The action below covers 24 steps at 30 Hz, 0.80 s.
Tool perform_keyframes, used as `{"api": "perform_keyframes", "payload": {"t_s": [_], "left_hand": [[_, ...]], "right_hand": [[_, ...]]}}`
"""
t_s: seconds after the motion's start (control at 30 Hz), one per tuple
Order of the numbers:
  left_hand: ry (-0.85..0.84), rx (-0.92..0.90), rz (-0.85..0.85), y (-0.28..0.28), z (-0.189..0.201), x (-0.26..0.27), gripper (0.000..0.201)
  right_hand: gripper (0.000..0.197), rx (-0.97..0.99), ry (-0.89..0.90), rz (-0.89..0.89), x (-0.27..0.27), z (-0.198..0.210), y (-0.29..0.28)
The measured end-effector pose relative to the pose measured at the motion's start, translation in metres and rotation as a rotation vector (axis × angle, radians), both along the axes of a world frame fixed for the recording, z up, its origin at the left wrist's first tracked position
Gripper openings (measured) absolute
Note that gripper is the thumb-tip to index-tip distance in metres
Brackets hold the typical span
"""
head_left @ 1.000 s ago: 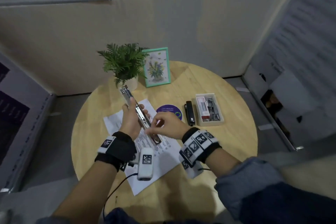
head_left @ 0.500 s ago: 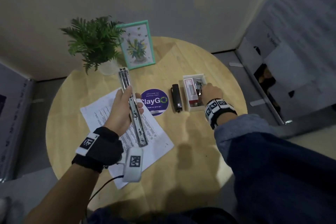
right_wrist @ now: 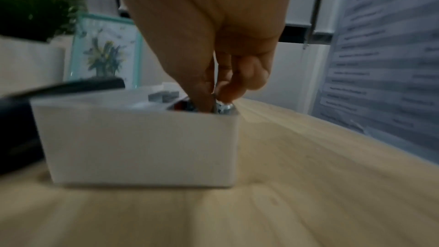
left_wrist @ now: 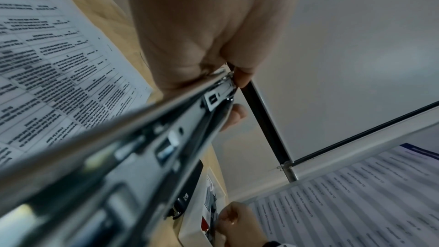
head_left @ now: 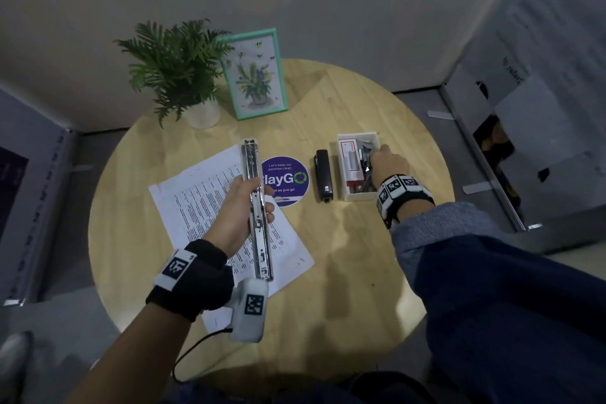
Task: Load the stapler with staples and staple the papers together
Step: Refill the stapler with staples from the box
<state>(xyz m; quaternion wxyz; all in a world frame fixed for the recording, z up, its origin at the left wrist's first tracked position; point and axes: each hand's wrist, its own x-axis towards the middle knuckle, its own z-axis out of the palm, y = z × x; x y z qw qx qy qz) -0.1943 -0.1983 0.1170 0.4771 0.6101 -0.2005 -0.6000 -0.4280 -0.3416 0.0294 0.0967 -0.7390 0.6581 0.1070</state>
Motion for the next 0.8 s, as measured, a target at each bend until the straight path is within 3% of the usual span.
{"api": "perform_keyframes", "payload": {"t_s": [0.23,0.33,0.5,0.63,0.8], "left_hand": [[-0.014,-0.005,-0.03,-0.002,-0.001,-0.006,0.011],[-0.034,-0.018,-0.077,-0.002,0.002,-0.011,0.011],[-0.137,-0.058,-0.235,0.0,0.01,-0.02,0.012],[-0.143,-0.057,-0.226,0.001,0.018,-0.026,0.012],[-0.161,-0.069,-0.204,0.005,0.025,-0.025,0.012]], "right_hand": [[0.011,-0.156,-0.683,-0.387,0.004,0.005,-0.005],[0.01,-0.121,-0.97,-0.381,0.016,0.022,-0.001],[0.018,0.139,-1.471,-0.266,0.056,0.081,0.027],[0.014,0.183,-1.561,-0.041,0.079,0.12,0.049],[0.014,0.048,-1.473,0.089,0.086,0.126,0.059]]}}
